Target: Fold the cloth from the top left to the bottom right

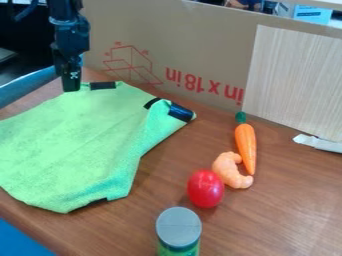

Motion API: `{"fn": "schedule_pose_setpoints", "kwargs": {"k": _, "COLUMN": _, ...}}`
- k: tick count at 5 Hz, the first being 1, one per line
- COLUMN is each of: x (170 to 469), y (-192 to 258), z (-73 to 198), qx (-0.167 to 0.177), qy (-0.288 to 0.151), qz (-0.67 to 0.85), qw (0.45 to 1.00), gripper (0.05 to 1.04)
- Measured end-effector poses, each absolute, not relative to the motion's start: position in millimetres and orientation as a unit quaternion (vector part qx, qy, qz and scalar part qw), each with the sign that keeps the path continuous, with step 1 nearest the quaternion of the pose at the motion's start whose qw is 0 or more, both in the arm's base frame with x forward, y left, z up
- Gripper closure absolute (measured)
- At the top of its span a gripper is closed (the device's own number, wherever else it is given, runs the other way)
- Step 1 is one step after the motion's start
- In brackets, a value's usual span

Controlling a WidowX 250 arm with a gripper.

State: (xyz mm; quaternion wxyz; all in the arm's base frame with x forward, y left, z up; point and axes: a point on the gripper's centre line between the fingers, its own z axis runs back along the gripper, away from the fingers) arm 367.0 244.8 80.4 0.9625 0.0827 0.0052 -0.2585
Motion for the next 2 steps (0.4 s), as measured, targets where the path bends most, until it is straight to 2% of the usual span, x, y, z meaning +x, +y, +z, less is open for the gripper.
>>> {"fn": "schedule_pose_setpoints", "kwargs": {"k": 2, "x": 376.0, "y": 261.1, "z": 82.2, "qx": 0.049, "qy": -0.026, "qz": -0.282, "qw": 0.958, "gripper": 0.083}}
